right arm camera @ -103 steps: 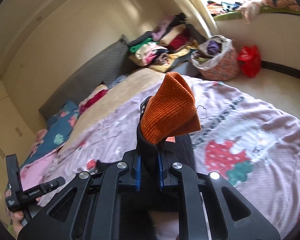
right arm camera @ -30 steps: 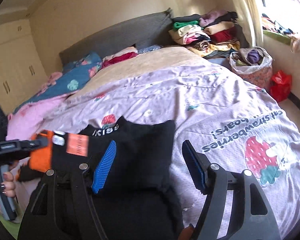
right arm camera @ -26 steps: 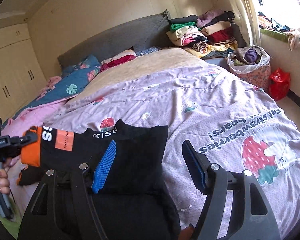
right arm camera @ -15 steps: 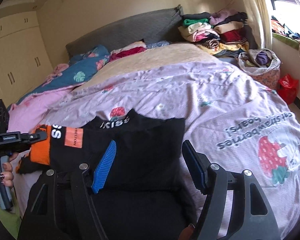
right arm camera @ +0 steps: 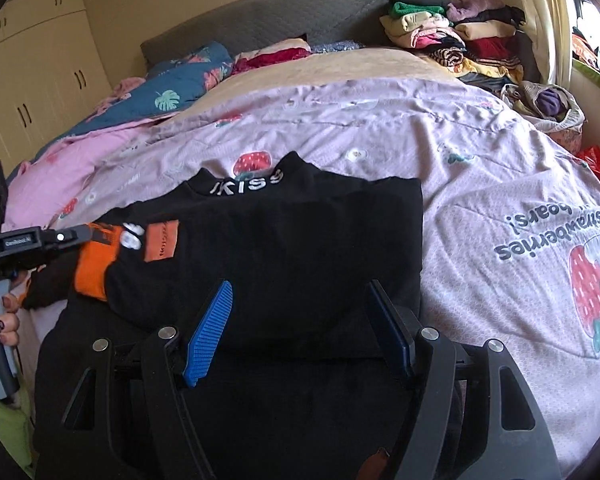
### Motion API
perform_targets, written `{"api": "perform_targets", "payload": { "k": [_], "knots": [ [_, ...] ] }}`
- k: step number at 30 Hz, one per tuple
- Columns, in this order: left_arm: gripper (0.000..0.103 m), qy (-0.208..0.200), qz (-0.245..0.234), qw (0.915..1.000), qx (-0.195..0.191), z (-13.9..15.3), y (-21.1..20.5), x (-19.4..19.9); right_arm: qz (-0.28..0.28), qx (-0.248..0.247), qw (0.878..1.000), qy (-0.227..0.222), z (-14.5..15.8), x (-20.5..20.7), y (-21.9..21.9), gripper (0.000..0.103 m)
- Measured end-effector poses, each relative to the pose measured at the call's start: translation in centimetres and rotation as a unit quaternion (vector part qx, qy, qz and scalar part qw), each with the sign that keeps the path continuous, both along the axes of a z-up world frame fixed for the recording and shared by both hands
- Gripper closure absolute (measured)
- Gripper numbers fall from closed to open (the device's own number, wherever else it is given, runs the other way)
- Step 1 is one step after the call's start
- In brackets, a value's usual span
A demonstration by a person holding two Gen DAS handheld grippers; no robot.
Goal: Fold small clothes
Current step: 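Open the right gripper on the cuff while the left gripper pinches and straightens it, then release the folded cuff with the left gripper and withdraw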
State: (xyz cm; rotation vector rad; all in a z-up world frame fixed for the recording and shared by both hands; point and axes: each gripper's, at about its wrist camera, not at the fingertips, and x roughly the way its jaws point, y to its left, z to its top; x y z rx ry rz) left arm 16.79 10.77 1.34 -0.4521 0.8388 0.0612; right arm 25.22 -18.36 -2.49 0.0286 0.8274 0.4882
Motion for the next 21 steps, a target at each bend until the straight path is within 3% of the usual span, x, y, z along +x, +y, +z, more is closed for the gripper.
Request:
{"api": "perform_targets", "payload": {
  "k": [4, 8, 12, 16, 21],
  "knots": [
    [0.090, 0.006, -0.023, 0.9996, 0.015, -0.3, -1.3, 0.4, -0.008, -0.008, 1.000, 0.011, -0.7, 0.4, -0.3, 0.036],
    [0.089, 0.047, -0.051, 0.9969, 0.036, -2.5, -3.2, 1.3, -0.024, -0.033, 0.998, 0.043, -2.0, 1.1, -0.6, 0.036],
    [0.082, 0.080, -0.053, 0.9937, 0.059, -5.0, -3.5, 1.4, -0.030, -0.026, 0.996, 0.077, -3.4, 1.8, -1.3, 0.036],
    [0.081, 0.074, -0.058, 0.9933, 0.066, -5.5, -3.4, 0.9, -0.027, -0.019, 0.997, 0.075, -2.7, 1.4, -1.4, 0.036],
    [0.071, 0.072, -0.062, 0.9938, 0.058, -4.9, -3.7, 0.7, -0.023, 0.008, 0.997, 0.068, -1.4, 0.8, -1.7, 0.031]
  ]
}}
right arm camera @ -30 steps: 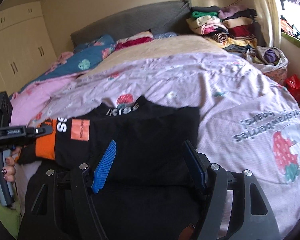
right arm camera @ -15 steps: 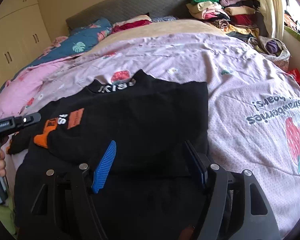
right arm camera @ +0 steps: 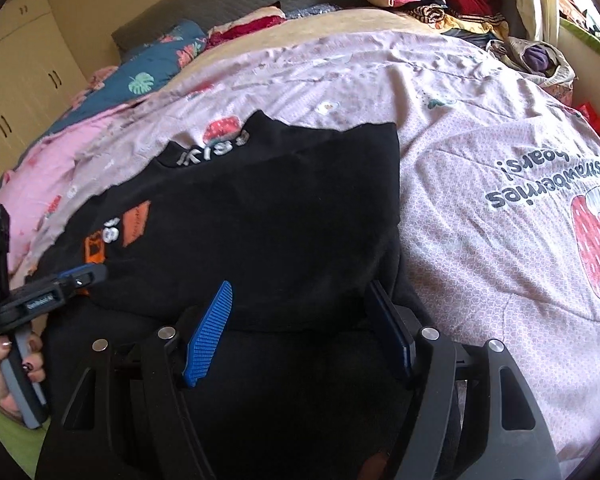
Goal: Fold small clothes
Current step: 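Release the folded cuff with the left gripper and withdraw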
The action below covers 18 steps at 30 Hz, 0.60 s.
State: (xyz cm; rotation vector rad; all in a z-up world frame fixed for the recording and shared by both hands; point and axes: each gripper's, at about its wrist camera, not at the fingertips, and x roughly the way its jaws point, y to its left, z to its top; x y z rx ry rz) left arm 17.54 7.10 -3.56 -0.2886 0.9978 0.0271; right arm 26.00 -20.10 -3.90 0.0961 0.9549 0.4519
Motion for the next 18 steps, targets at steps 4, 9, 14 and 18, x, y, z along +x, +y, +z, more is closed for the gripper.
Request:
{"api": "perform_targets", "payload": {
  "k": [4, 9, 14, 18],
  "knots": [
    [0.057, -0.008, 0.002, 1.0000, -0.001, 1.0, 0.0, -0.5, -0.005, 0.014, 1.000, -0.016, 1.2, -0.8, 0.1, 0.025],
    [0.036, -0.021, 0.008, 0.9997, 0.002, 2.0, 0.5, -1.3, -0.003, 0.030, 0.999, -0.037, 2.5, -2.1, 0.7, 0.017],
    [0.020, -0.031, 0.016, 0.9991, 0.024, 2.7, 0.7, -1.9, -0.008, 0.026, 0.998, -0.060, 3.7, -3.1, 1.2, 0.013],
    [0.015, -0.032, 0.015, 0.9992, 0.017, 3.0, 0.8, -2.3, -0.006, 0.024, 0.997, -0.072, 4.5, -3.7, 1.6, 0.013]
  ]
}}
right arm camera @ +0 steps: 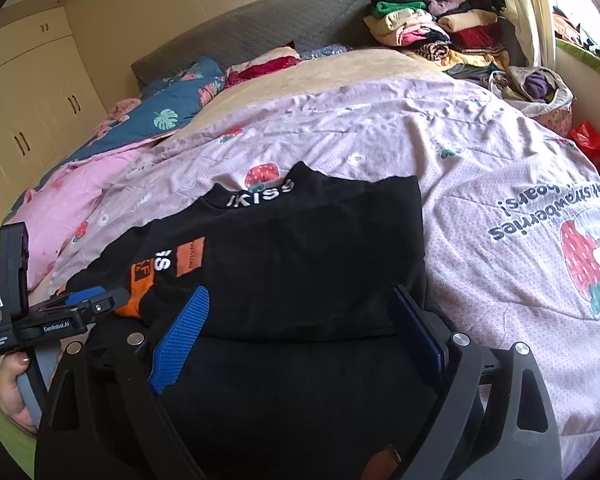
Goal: Fold small clothes
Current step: 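Release the folded cuff with the left gripper and withdraw, then move the left gripper to the other sleeve's orange cuff and grasp it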
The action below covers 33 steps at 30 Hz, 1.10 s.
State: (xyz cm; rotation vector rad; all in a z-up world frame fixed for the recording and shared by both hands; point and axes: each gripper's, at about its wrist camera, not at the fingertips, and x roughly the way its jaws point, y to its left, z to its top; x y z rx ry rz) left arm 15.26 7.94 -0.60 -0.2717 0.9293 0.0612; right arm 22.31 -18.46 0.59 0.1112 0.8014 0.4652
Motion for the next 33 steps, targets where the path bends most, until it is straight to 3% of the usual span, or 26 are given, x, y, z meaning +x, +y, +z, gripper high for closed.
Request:
{"api": "perform_targets", "payload": {
  "k": [2, 15, 33],
  "knots": [
    [0.010, -0.003, 0.002, 1.0000, -0.002, 0.2, 0.2, -0.2, -0.001, -0.006, 1.000, -0.010, 0.4, -0.4, 0.3, 0.012],
    [0.010, -0.021, 0.016, 0.9995, -0.020, 1.7, 2.2, -2.7, 0.014, -0.019, 0.998, -0.061, 3.7, -3.8, 3.7, 0.010],
    [0.010, -0.040, 0.049, 0.9971, -0.041, 2.5, 6.7, -6.6, 0.038, -0.023, 0.997, -0.067, 5.3, -6.3, 9.0, 0.010]
  ]
}}
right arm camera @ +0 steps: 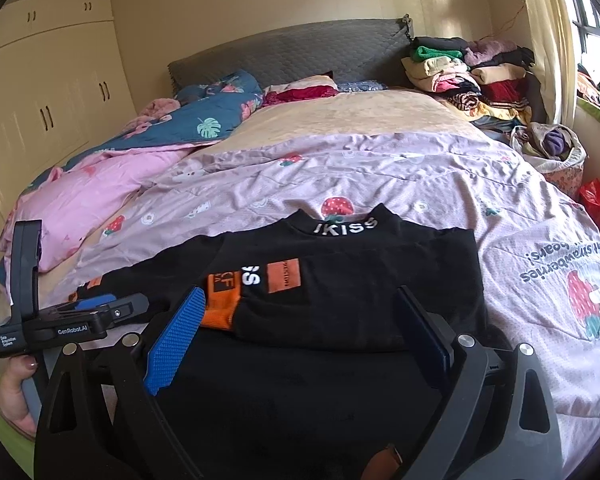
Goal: Fold small clothes
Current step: 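Move the left gripper to the other sleeve's orange cuff and grasp it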
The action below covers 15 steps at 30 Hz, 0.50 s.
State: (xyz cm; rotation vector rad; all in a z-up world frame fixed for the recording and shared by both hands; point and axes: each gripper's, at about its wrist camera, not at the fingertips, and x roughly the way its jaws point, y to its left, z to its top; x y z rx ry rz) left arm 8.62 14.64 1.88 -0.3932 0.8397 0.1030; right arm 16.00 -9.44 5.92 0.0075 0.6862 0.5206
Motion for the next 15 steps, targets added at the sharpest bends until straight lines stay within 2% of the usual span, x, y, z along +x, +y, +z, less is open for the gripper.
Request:
{"api": "perform_targets", "payload": {
  "k": [15],
  "knots": [
    [0.010, 0.008, 0.038, 0.9992, -0.011, -1.3, 4.1, -3.7, 0.039, -0.032, 0.999, -0.001, -0.3, -2.1, 5.1, 0.010]
  ]
}}
